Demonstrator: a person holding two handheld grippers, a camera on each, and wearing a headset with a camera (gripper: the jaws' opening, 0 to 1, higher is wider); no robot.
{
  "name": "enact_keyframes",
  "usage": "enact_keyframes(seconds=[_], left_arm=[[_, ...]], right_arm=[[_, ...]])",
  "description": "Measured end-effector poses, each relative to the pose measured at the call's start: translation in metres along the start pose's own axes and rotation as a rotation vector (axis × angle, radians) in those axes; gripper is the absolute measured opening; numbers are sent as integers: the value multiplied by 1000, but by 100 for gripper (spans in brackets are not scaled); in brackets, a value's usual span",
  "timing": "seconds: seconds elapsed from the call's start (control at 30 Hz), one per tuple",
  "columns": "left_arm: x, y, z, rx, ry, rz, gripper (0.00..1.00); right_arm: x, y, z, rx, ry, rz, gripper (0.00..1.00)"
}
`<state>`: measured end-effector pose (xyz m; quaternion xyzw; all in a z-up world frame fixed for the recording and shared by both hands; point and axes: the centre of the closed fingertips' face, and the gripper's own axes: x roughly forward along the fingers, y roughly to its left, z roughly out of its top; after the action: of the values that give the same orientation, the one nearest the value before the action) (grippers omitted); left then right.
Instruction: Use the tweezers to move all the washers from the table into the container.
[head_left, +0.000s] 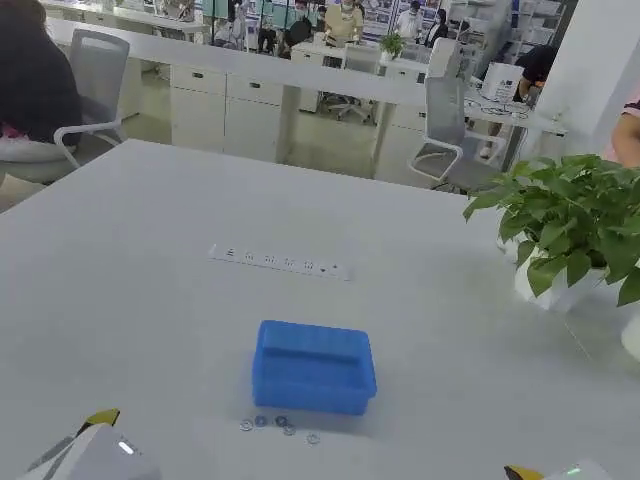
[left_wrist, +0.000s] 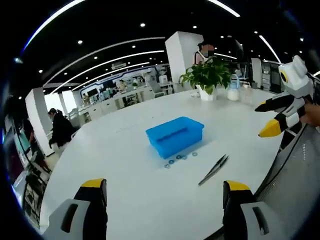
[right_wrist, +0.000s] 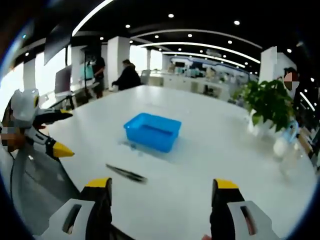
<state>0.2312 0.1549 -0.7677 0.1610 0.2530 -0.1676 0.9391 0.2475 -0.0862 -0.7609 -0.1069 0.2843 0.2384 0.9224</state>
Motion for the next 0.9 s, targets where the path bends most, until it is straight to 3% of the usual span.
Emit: enact_keyframes(seconds=[0.9], left_arm=[[2,-4,-6,24,29,-17,99]], right_arm=[[-1,6,0,-25,18,11,81]])
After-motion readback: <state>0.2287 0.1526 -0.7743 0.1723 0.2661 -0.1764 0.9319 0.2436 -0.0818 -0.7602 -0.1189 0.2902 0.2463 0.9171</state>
